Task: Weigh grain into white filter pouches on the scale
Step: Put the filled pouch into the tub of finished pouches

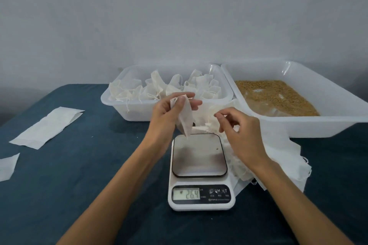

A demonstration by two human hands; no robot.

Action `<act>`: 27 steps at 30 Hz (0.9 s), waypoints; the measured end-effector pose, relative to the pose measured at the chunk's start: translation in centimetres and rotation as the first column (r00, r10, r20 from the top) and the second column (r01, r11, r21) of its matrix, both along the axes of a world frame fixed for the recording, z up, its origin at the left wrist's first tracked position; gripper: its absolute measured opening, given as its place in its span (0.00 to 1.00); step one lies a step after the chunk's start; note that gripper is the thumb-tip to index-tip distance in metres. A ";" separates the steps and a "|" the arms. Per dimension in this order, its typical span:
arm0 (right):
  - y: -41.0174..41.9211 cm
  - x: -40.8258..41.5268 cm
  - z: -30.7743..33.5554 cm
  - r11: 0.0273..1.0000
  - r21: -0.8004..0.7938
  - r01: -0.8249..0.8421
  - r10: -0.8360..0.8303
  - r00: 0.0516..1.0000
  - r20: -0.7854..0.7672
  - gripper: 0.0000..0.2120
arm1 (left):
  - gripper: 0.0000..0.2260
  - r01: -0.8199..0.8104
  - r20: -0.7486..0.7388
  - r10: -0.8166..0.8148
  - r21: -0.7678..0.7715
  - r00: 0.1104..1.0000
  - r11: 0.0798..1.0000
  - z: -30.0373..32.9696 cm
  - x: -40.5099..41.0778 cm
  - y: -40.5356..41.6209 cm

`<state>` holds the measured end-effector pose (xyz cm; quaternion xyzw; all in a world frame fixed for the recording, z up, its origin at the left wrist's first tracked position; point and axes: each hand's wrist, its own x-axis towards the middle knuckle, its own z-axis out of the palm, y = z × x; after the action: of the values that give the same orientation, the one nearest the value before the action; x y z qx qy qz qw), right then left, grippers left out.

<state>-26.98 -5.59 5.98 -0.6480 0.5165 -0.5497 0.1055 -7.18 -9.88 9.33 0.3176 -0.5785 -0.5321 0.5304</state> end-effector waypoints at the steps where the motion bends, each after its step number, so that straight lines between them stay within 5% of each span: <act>1: -0.1 -0.1 -0.2 1.000 0.002 -0.009 0.009 1.000 0.012 0.03 | 0.11 -0.033 -0.009 0.033 -0.026 0.999 0.999 0.8 0.4 -0.7; 10: -0.2 -0.7 -1.0 1.000 0.011 -0.004 0.004 1.000 -0.017 0.04 | 0.12 -0.201 -0.003 0.201 0.030 0.980 0.979 6.0 -0.5 -9.1; 14: -0.3 -0.9 -1.0 1.000 0.001 0.005 -0.005 0.999 -0.039 0.04 | 0.12 -0.250 0.262 0.245 -0.013 0.934 0.968 5.1 -2.1 -11.9; 18: -0.3 -0.9 -0.9 1.000 -0.010 0.006 -0.007 0.999 -0.054 0.04 | 0.13 -0.183 0.595 0.232 -0.142 0.769 0.973 3.9 -1.8 -12.9; 23: -0.3 -1.0 -0.7 0.999 -0.033 0.025 -0.027 0.999 -0.046 0.04 | 0.13 -0.345 0.406 0.362 -0.117 0.839 0.931 4.4 -0.6 -12.8; 27: -0.2 -1.0 -0.7 0.999 -0.033 0.023 -0.024 0.999 -0.047 0.04 | 0.11 -0.347 0.412 0.373 -0.139 0.832 0.928 3.6 -0.5 -12.5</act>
<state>-27.95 -5.84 5.28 -0.6563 0.5174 -0.5438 0.0762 -7.68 -22.43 12.95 0.5147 -0.6262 -0.3223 0.4889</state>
